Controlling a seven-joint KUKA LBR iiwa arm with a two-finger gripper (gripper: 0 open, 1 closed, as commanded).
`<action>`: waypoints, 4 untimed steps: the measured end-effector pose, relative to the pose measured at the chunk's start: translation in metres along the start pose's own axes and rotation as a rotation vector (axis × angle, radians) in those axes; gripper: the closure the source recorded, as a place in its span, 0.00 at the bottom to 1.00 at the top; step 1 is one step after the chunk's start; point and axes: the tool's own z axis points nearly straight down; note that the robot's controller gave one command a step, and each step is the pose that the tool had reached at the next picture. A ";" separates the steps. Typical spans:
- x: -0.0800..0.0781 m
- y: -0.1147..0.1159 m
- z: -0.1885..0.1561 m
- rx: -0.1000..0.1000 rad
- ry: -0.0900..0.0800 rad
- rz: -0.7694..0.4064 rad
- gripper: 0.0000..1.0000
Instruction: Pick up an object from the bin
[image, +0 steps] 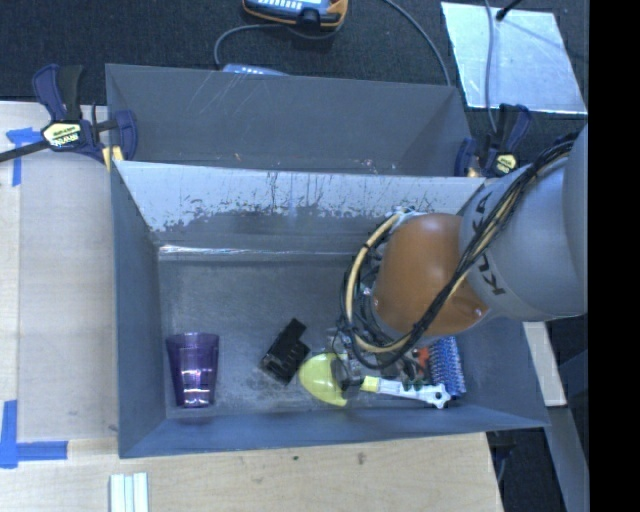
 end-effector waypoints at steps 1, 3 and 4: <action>0.000 0.000 0.000 0.000 0.000 0.000 1.00; -0.051 0.014 -0.058 0.000 -0.004 0.184 1.00; -0.048 0.013 -0.093 0.000 0.005 0.192 1.00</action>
Offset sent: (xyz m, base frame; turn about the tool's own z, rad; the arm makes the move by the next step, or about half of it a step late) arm 0.0467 0.0213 0.0581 0.1857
